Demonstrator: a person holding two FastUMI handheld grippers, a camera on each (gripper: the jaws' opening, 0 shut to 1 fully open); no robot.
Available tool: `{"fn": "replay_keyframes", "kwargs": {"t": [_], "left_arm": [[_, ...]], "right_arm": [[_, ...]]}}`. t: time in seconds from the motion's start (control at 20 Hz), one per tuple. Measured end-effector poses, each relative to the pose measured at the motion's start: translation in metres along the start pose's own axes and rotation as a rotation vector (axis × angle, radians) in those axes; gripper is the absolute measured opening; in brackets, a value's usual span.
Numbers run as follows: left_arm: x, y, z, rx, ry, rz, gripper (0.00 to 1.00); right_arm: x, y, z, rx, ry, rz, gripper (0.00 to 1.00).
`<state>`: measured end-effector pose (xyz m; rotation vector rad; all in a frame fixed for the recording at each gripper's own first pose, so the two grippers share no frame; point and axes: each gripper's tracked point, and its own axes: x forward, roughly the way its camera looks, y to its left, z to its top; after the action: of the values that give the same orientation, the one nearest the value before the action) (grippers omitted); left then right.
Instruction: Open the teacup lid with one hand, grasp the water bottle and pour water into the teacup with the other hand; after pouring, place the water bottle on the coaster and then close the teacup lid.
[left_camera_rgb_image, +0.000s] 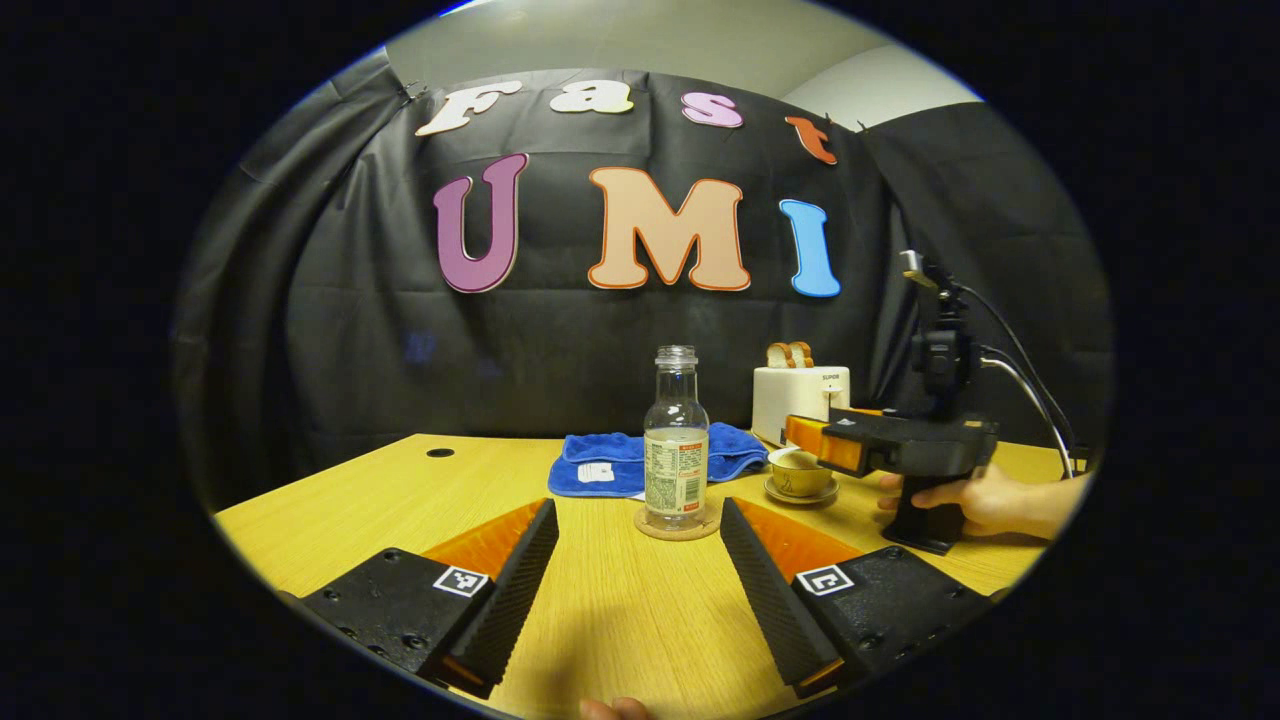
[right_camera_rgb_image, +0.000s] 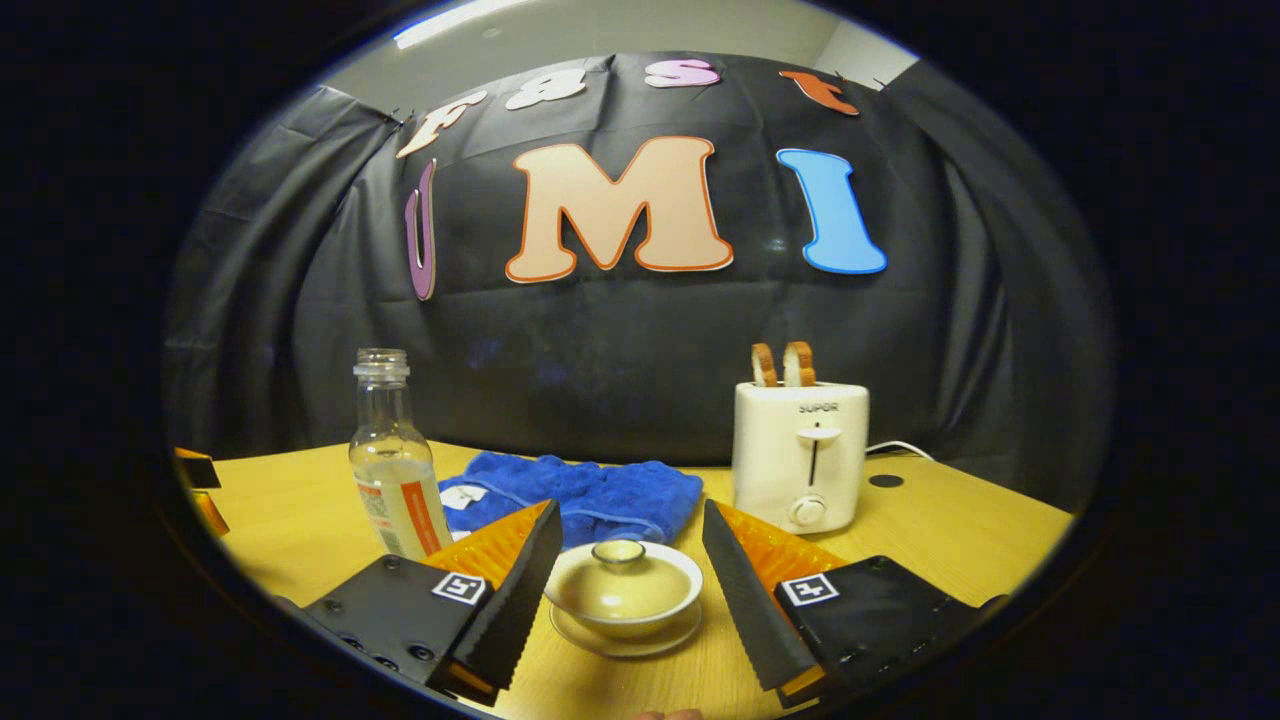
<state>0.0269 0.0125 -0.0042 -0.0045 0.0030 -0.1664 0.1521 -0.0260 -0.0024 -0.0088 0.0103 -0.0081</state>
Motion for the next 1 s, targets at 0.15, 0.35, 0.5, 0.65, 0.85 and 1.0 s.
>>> {"fn": "replay_keyframes", "kwargs": {"t": [0.15,0.35,0.5,0.65,0.85,1.0], "left_arm": [[-0.004,-0.012,0.000,0.000,0.000,0.008,0.96],[-0.017,-0.044,0.001,0.005,-0.002,-0.018,0.95],[-0.031,-0.049,0.001,0.005,0.000,0.036,0.96],[-0.045,-0.041,0.001,0.005,0.005,0.135,0.96],[-0.052,-0.055,0.001,0.006,0.003,0.126,0.96],[-0.053,-0.055,0.002,0.004,0.002,0.127,0.97]], "right_arm": [[-0.047,0.006,0.002,0.002,-0.006,-0.022,0.94],[-0.115,0.013,0.005,0.005,-0.020,-0.047,0.88],[-0.150,0.019,0.006,0.004,-0.022,-0.054,0.91],[-0.174,0.022,0.006,0.004,-0.020,-0.072,0.92],[-0.197,0.032,0.007,0.005,-0.021,-0.044,0.93],[-0.200,0.035,0.006,0.004,-0.022,-0.039,0.97]]}}
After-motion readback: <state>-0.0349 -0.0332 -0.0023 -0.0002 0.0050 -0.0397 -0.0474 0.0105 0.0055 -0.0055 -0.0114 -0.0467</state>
